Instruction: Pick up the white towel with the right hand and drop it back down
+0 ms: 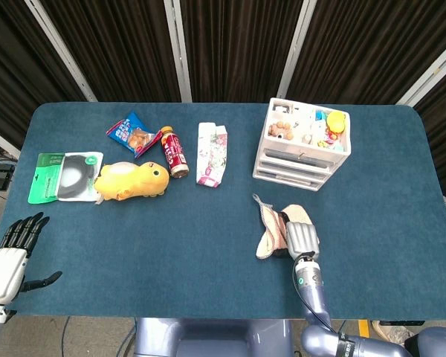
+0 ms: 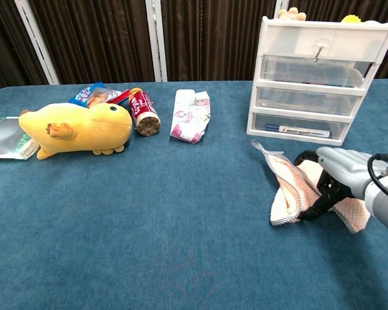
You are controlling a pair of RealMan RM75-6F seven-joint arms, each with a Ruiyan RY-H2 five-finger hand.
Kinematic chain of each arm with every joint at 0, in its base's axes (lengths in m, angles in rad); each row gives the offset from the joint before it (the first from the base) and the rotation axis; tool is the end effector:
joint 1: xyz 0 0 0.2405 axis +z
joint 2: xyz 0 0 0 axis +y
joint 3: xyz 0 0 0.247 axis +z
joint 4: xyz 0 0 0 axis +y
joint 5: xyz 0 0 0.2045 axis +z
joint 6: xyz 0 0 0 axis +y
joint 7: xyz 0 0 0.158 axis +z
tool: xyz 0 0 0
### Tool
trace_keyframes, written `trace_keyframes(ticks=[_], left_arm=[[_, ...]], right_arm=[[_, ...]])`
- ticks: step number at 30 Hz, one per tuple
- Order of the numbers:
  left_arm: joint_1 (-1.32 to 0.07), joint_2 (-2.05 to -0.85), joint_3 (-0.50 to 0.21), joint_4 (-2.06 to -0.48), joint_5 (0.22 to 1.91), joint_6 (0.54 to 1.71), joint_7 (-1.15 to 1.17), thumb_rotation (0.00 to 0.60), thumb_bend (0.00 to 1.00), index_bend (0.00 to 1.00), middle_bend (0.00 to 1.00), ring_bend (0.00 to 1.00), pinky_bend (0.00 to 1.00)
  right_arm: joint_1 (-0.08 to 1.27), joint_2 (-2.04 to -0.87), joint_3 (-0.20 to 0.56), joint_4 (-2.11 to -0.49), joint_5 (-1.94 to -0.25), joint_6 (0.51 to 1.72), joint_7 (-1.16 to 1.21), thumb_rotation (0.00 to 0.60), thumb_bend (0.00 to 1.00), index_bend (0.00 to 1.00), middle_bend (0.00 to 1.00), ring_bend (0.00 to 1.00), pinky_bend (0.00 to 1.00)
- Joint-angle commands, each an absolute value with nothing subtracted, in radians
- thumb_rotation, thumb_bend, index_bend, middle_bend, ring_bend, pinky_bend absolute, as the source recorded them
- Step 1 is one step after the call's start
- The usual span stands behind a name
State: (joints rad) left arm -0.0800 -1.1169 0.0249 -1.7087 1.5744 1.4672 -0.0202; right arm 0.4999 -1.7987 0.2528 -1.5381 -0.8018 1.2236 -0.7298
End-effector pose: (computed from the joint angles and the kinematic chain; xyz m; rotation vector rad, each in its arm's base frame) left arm -0.2787 0.1745 0.1353 -1.4620 -1.0355 -0.9675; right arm -0.1830 -0.2903 -0.0548 1.4847 -1.2108 0.6664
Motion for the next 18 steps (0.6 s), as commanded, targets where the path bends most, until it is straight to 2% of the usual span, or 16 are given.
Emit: trace_keyframes(ticks=[1,3,6,13,18], left_arm=[[-0.080,-1.117,0.024,-1.709,1.573,1.466,-0.020,0.600,0.00,0.00,0.00,0.00,0.00],[-0.081,-1.116,0.024,-1.709,1.573,1.466,-0.021,0.600,0.00,0.00,0.00,0.00,0.00],[-0.081,-1.116,0.024,-1.709,1.573,1.467,-0.023,0.600,0.00,0.00,0.00,0.00,0.00],[-0.082,-1.115,0.024,-1.710,1.573,1.465,-0.024,0.600,0.00,0.00,0.00,0.00,0.00],[-0.081,-1.116,0.023,-1.709,1.571,1.466,-0.024,0.600,0.00,0.00,0.00,0.00,0.00]], right_arm=[[0.507,-1.806,0.255,-1.526,-0.795,1.221,-0.728,0.600,0.02,0.18,0.92,0.92,1.00],[0.513,-1.812,0.258,-1.514,-0.791,1.220,-0.724,0.600,0.05,0.20,0.92,0.92,1.00],[0.516,-1.820,0.260,-1.500,-0.791,1.218,-0.706,0.600,0.13,0.28,0.92,0.92,1.00],[0.510,-1.830,0.237,-1.492,-0.829,1.222,-0.656,0.600,0.43,0.52,0.93,0.92,1.00],[0.504,-1.825,0.227,-1.511,-0.865,1.229,-0.618,0.600,0.48,0.57,0.93,0.92,1.00]])
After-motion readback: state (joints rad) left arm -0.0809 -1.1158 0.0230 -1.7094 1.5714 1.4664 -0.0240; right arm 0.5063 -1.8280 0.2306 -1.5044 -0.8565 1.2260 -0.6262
